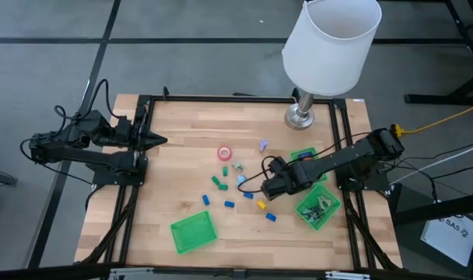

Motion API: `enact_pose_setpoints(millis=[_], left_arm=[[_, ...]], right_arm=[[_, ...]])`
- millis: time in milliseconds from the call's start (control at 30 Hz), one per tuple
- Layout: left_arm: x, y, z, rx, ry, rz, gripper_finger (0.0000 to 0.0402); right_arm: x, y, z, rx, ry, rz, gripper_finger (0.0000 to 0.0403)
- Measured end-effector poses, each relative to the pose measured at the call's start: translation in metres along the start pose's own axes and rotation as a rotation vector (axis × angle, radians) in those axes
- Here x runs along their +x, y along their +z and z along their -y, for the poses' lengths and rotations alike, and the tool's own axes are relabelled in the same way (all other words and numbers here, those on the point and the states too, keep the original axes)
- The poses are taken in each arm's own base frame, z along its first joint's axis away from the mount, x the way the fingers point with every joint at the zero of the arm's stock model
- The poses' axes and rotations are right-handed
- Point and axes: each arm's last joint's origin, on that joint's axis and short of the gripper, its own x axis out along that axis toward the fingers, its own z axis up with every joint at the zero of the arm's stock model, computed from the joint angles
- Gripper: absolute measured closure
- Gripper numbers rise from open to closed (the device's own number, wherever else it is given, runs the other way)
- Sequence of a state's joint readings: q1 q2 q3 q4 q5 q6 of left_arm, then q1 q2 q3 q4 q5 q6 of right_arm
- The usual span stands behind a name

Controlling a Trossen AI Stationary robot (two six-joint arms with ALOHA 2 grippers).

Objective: Pick and place Stapler, Stapler remover, tape
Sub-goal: Put the pink tape into the top right green bin

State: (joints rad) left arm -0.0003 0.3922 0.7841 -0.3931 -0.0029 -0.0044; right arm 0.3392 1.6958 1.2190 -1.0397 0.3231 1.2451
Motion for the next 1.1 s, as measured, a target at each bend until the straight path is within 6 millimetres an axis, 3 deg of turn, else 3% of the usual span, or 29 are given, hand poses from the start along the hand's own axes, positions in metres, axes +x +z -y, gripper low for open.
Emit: enact_pose_setpoints(millis=[800, 1100], left_arm=[[0.0, 0.0, 0.0, 0.0, 0.0, 0.0, 0.0395], [0.0, 0.0, 0.0, 0.0, 0.0, 0.0, 0.0395]], right_arm=[[0.002, 0.032, -0.018, 0.172, 0.197, 0.235, 0.0123], [0.0, 0.055, -0.025, -0.024, 0.256, 0.405, 0.0123]])
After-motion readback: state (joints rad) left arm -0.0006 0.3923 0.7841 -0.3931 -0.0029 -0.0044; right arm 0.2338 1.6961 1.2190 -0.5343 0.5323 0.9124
